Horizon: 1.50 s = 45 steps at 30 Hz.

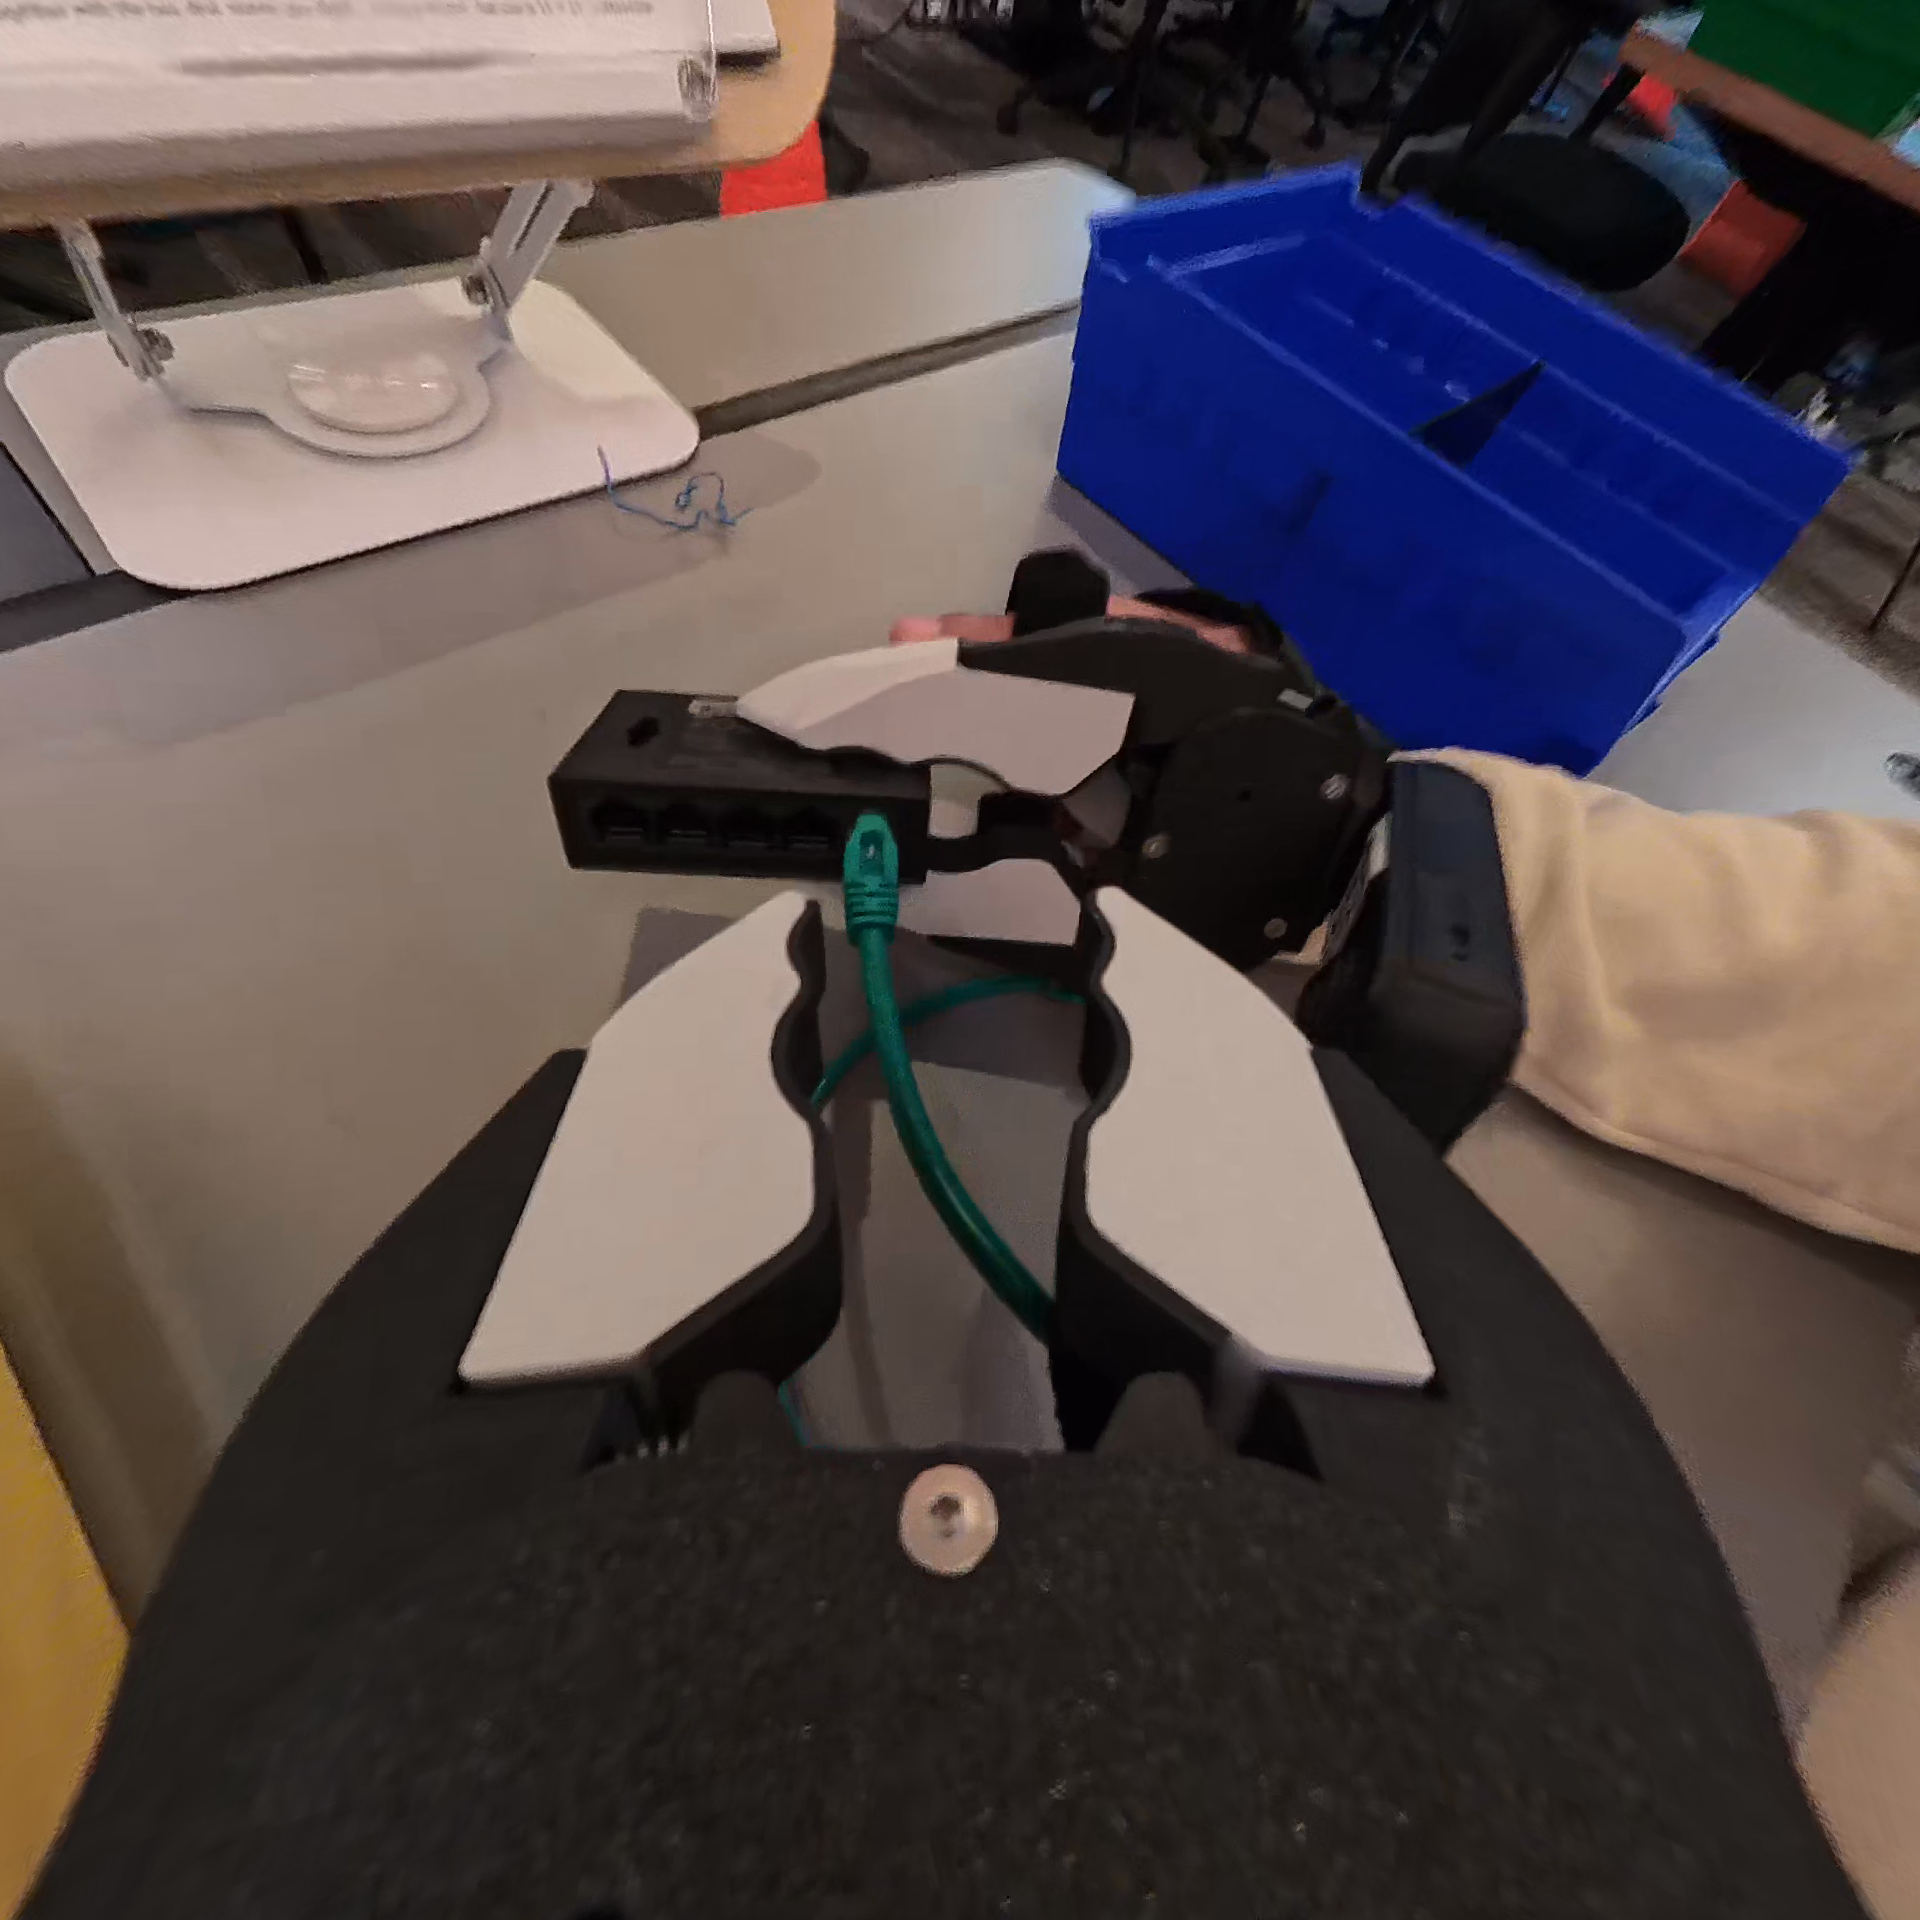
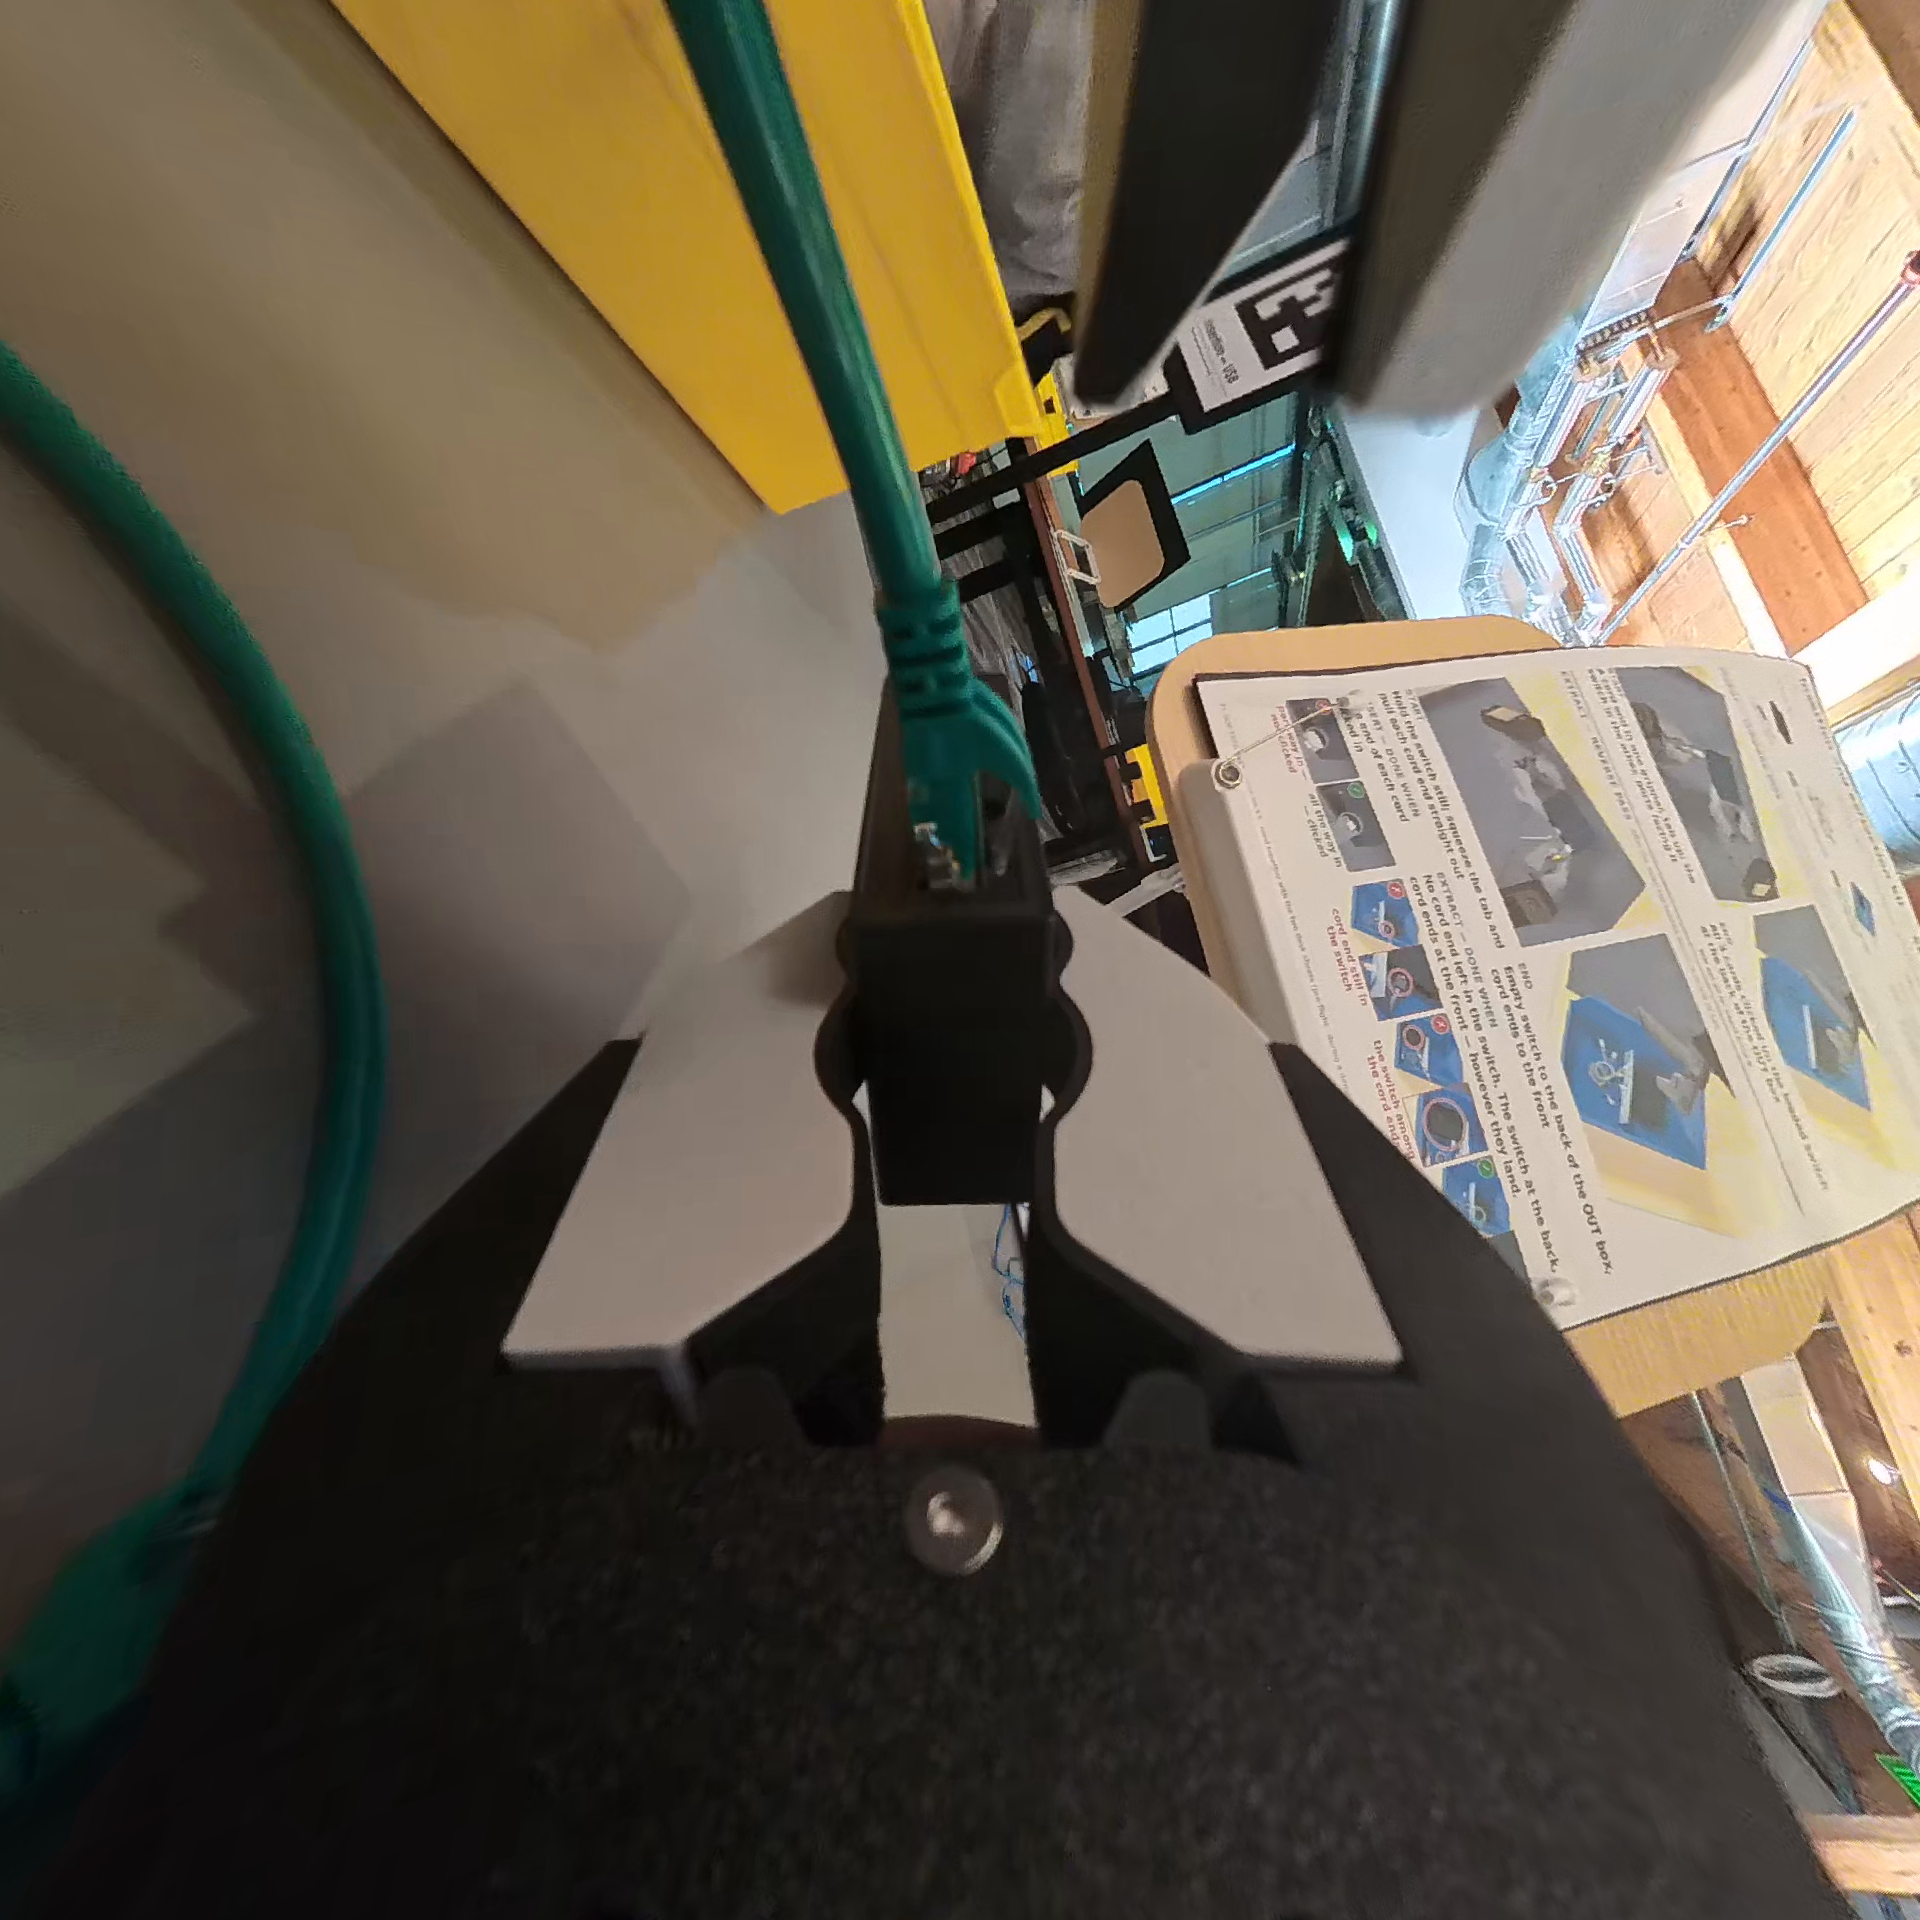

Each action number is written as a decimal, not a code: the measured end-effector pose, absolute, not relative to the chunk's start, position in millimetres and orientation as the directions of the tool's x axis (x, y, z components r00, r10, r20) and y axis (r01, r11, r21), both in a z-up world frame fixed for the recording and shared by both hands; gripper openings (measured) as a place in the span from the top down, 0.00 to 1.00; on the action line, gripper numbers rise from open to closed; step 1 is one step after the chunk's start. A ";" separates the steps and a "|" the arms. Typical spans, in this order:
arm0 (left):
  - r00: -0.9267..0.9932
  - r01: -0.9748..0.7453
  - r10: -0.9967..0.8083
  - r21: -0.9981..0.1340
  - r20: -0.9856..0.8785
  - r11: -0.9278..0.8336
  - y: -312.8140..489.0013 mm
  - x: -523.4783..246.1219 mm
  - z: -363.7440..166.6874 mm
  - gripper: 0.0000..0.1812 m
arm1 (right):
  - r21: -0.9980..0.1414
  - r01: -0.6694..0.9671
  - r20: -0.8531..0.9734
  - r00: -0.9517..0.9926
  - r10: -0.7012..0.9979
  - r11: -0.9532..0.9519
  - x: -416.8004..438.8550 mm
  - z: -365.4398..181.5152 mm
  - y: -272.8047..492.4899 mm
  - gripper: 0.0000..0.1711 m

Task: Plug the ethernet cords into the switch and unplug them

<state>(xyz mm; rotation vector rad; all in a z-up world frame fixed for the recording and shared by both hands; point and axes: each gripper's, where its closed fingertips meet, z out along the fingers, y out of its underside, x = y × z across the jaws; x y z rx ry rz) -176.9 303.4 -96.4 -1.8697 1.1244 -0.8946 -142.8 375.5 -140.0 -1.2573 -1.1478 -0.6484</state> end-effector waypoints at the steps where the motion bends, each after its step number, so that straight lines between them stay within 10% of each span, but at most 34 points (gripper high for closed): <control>1: 0.381 -0.411 -0.911 -0.853 0.159 -0.321 304.5 -177.2 -105.2 0.74 | -0.392 0.886 0.916 0.350 0.196 0.250 -143.0 -139.2 375.0 0.83; 9: 0.432 -0.452 -0.895 -0.832 0.111 -0.321 313.1 -183.5 -127.5 0.94 | -0.380 0.871 0.921 0.328 0.209 0.311 -155.0 -139.0 367.0 0.83; 45: 0.338 -0.402 -0.934 -0.879 0.116 -0.255 284.1 -200.1 -94.4 0.88 | -0.408 0.827 0.908 0.321 0.271 0.387 -161.0 -140.4 351.7 0.83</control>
